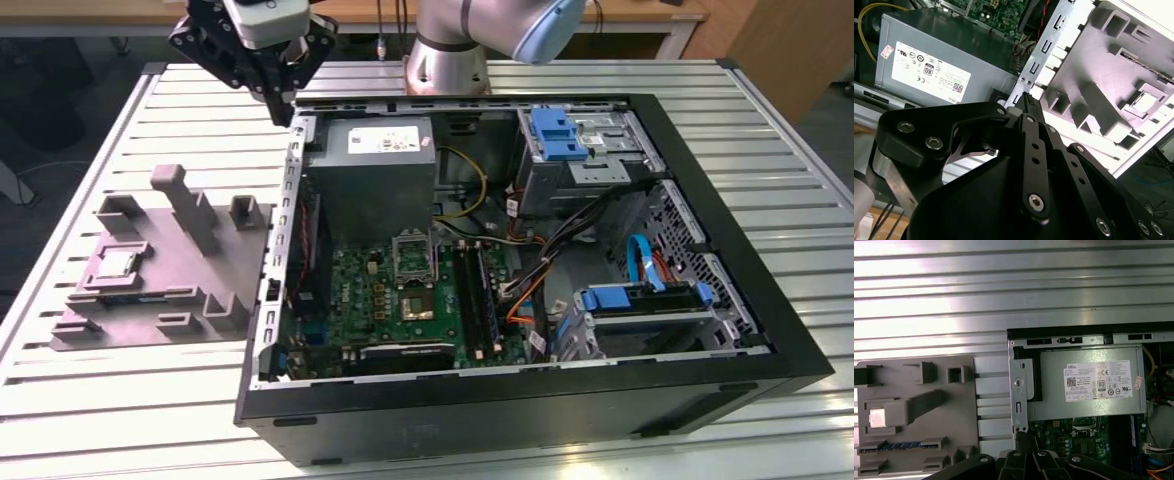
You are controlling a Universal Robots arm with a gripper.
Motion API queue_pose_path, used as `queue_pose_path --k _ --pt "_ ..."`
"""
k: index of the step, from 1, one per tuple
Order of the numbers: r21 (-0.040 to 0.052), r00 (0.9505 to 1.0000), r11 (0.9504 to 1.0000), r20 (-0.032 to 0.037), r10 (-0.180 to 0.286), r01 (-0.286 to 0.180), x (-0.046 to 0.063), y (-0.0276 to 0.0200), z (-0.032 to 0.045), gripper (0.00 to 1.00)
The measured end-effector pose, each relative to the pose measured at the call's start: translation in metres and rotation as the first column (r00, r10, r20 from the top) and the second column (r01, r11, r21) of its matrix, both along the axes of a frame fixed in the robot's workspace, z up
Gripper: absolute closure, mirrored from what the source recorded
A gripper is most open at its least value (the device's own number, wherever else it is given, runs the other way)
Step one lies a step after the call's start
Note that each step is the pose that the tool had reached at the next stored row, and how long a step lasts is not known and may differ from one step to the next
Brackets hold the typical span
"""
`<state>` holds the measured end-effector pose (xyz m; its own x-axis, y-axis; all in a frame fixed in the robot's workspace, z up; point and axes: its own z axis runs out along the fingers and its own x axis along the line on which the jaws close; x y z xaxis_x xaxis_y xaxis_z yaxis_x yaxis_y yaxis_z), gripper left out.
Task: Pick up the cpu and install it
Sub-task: 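Reach for the cpu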
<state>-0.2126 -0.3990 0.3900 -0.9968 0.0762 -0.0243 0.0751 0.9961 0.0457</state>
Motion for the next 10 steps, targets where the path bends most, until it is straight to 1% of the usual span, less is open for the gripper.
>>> queue_pose_path --k 1,3,10 --pt "0.0 1.0 1.0 0.0 0.0 0.0 -0.0001 0.0 0.0 0.89" --pt "0.0 1.0 1.0 0.0 0.0 0.0 -0.005 0.0 0.0 0.89" --pt "0.0001 1.0 1.0 0.0 0.0 0.0 -0.0062 0.0 0.0 0.89"
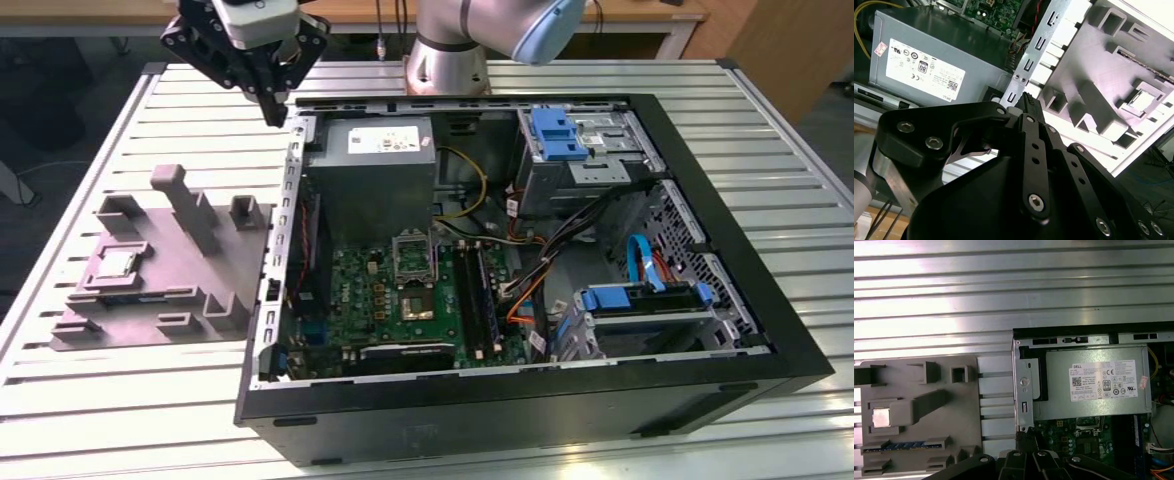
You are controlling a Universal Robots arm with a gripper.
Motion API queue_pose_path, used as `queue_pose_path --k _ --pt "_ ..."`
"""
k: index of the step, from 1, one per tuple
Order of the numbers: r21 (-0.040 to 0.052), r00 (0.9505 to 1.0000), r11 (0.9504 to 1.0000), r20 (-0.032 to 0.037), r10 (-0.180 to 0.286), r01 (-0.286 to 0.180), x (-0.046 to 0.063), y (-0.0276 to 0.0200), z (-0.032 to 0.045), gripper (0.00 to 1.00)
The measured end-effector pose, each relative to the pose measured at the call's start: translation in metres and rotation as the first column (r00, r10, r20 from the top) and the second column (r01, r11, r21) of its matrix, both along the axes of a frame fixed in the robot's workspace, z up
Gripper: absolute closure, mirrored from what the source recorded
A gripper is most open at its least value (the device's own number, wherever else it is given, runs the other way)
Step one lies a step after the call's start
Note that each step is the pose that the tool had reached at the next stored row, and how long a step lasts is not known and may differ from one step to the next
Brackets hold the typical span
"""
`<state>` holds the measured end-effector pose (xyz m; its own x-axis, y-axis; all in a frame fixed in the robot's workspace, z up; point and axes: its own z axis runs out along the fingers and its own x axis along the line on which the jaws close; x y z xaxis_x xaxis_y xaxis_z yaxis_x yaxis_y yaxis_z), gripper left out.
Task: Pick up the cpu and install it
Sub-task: 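Reach for the cpu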
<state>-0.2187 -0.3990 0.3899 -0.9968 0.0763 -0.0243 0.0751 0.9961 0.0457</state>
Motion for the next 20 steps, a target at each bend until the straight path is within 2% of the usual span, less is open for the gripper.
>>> queue_pose_path --k 20 --pt "0.0 1.0 1.0 0.0 0.0 0.0 -0.006 0.0 -0.0009 0.89"
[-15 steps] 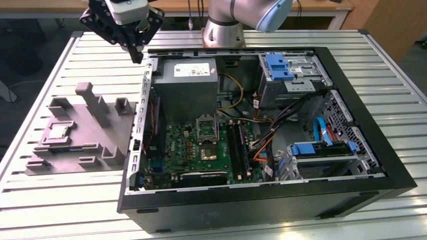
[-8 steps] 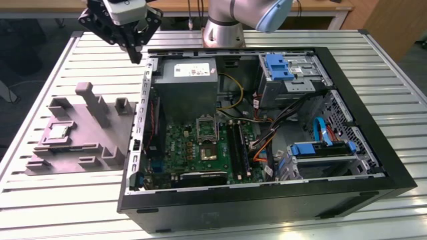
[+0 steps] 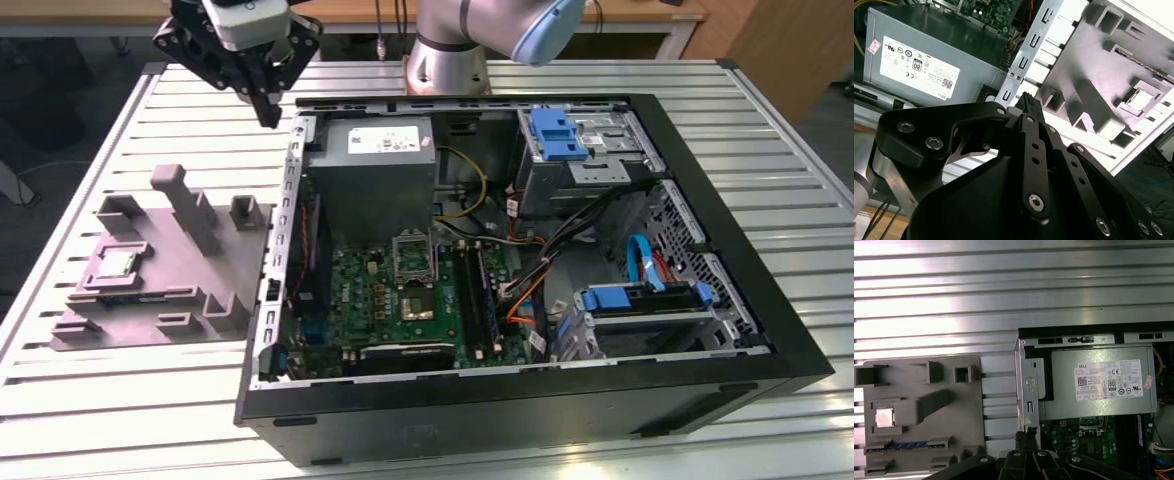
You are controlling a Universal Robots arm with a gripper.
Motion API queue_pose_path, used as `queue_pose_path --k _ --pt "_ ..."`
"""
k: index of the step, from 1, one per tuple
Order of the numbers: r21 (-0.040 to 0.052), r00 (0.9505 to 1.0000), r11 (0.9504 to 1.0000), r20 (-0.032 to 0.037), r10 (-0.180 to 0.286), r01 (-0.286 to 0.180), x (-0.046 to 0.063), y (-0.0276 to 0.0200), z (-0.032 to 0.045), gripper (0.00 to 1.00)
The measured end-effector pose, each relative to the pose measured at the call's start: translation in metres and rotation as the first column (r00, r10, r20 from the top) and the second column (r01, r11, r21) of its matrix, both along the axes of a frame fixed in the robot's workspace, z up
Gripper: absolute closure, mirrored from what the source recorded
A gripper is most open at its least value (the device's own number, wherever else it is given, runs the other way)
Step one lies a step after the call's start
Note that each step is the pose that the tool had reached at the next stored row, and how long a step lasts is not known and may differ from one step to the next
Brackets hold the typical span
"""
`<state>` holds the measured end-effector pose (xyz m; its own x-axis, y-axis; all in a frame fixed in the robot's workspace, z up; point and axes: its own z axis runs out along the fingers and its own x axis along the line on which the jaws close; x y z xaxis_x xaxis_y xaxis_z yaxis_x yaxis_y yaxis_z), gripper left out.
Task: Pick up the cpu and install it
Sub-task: 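Reach for the cpu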
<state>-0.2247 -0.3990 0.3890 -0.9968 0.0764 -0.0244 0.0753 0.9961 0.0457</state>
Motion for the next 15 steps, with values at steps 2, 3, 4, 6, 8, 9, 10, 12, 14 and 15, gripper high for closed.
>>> queue_pose_path --k 2,3,4,6,8,9,10,12,14,15 --pt "-0.0001 1.0 1.0 -0.0001 0.0 0.0 -0.0011 0.0 -0.0001 0.89" --pt "0.0 1.0 1.0 0.0 0.0 0.0 -0.0017 0.0 -0.0003 0.89" --pt "0.0 1.0 1.0 0.0 0.0 0.0 -0.0023 0.0 -0.0003 0.89" --pt "0.0 1.0 1.0 0.0 0.0 0.0 -0.0034 0.0 -0.0005 0.89" --pt "0.0 1.0 1.0 -0.0001 0.0 0.0 -0.0042 0.0 -0.0006 0.89" --pt "0.0 1.0 1.0 0.0 0.0 0.0 -0.0047 0.0 -0.0007 0.89" --pt "-0.0001 1.0 1.0 -0.0001 0.0 0.0 -0.0049 0.0 -0.0008 0.89" --pt "-0.0001 1.0 1.0 -0.0002 0.0 0.0 -0.0052 0.0 -0.0009 0.89" --pt "-0.0001 1.0 1.0 -0.0001 0.0 0.0 -0.0053 0.0 -0.001 0.89" --pt "-0.0001 1.0 1.0 -0.0001 0.0 0.0 -0.0054 0.0 -0.001 0.89"
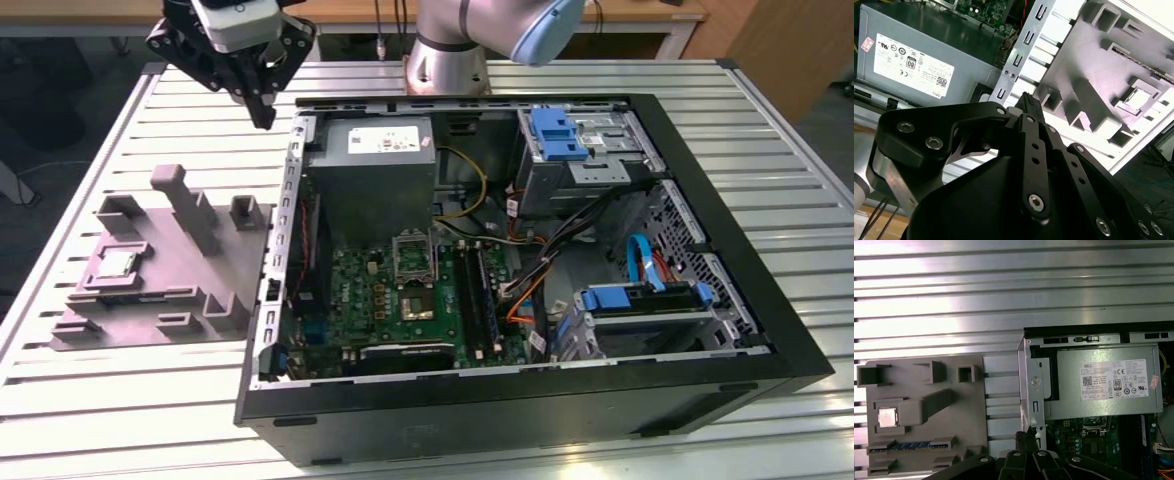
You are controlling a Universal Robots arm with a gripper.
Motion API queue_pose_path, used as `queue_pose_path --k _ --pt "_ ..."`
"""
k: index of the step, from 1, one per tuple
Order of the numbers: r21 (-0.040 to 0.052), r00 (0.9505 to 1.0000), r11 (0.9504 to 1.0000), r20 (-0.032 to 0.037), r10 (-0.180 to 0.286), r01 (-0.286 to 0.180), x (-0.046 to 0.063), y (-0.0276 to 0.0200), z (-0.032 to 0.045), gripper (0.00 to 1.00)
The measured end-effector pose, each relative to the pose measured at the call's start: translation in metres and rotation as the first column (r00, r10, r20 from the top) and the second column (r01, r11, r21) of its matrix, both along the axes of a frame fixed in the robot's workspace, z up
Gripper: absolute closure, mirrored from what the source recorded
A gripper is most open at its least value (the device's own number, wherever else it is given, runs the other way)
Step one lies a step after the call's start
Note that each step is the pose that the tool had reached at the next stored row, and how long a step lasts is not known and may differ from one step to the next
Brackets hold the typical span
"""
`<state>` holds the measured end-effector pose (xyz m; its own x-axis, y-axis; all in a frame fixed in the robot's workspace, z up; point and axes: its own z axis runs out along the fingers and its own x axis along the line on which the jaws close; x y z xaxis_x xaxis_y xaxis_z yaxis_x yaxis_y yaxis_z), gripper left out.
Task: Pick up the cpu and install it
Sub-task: 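Reach for the cpu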
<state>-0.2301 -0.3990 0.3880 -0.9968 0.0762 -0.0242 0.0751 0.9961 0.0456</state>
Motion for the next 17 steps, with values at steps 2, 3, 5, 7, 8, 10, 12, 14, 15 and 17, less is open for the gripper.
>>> queue_pose_path --k 2,3,5,7,8,10,12,14,15,17 --pt "0.0002 1.0 1.0 0.0002 0.0 0.0 -0.0004 0.0 -0.0002 0.89" --pt "0.0002 1.0 1.0 0.0002 0.0 0.0 -0.0006 0.0 -0.0003 0.89" --pt "0.0002 1.0 1.0 0.0002 0.0 0.0 -0.0013 0.0 -0.0005 0.89" --pt "0.0001 1.0 1.0 0.0001 0.0 0.0 -0.0022 0.0 -0.0007 0.89" --pt "0.0001 1.0 1.0 0.0001 0.0 0.0 -0.0028 0.0 -0.0008 0.89" --pt "0.0 1.0 1.0 0.0 0.0 0.0 -0.004 0.0 -0.0009 0.89" --pt "0.0001 1.0 1.0 0.0001 0.0 0.0 -0.0055 0.0 -0.0012 0.89" --pt "0.0001 1.0 1.0 0.0001 0.0 0.0 -0.007 0.0 -0.0014 0.89" --pt "0.0001 1.0 1.0 0.0001 0.0 0.0 -0.0078 0.0 -0.0015 0.89" --pt "0.0001 1.0 1.0 0.0001 0.0 0.0 -0.0094 0.0 -0.0016 0.89"
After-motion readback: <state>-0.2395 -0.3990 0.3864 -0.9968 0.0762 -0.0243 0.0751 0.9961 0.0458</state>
